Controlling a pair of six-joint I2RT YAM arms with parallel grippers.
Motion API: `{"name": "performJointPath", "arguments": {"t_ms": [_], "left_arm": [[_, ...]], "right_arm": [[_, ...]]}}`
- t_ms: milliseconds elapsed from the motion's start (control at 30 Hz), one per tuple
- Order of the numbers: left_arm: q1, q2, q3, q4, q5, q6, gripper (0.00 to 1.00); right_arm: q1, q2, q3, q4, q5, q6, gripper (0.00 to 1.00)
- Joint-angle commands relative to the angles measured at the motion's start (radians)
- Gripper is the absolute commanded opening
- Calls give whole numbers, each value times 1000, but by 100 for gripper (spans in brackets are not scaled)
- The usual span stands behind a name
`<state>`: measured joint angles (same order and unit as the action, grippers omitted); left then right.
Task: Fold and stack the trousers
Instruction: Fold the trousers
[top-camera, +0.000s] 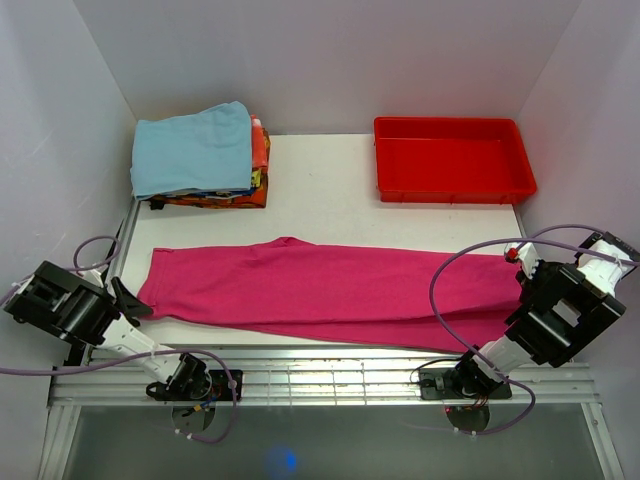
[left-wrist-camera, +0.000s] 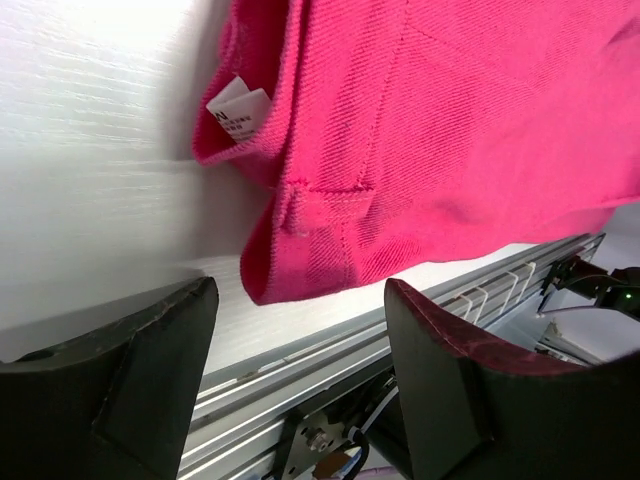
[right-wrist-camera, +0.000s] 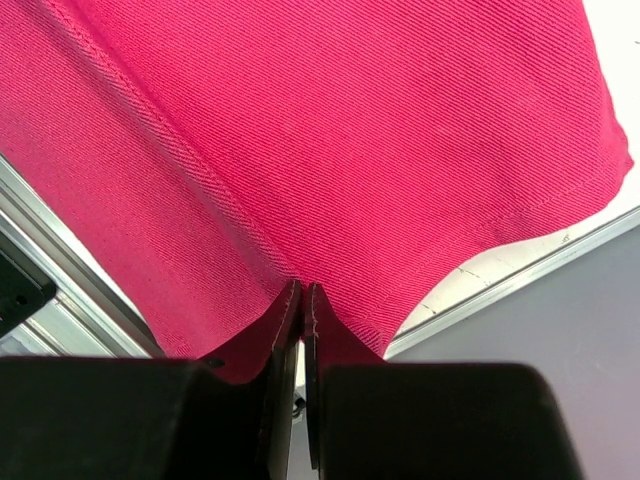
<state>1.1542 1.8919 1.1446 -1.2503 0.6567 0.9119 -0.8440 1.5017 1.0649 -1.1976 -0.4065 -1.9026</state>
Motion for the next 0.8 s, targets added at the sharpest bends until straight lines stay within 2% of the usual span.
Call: {"name": "performJointPath", "arguments": {"t_ms": [0, 200, 333, 433, 467, 533, 567, 767], "left_arm": [[16, -39, -39, 29, 34, 33, 80], [21, 28, -74, 61, 53, -30, 80], [27, 68, -82, 72, 87, -54, 73], [41, 99, -57, 57, 124, -67, 59], [44, 102, -48, 46, 135, -61, 52], [52, 96, -23, 13, 153, -38, 45], [52, 78, -16, -3, 159, -25, 36], [45, -45, 17, -101, 181, 68, 14]], "right_arm": [[-7, -1, 23, 1, -6, -15, 8], [-7, -3, 36, -10, -11, -19, 8], [-6, 9, 55, -14, -8, -13, 8], [-9, 11, 58, -2, 5, -12, 8], [-9, 12, 61, 1, 6, -10, 8], [-12, 18, 66, 7, 9, -9, 8], [-13, 20, 67, 12, 9, -6, 8], [-13, 23, 50, 20, 2, -6, 8]]}}
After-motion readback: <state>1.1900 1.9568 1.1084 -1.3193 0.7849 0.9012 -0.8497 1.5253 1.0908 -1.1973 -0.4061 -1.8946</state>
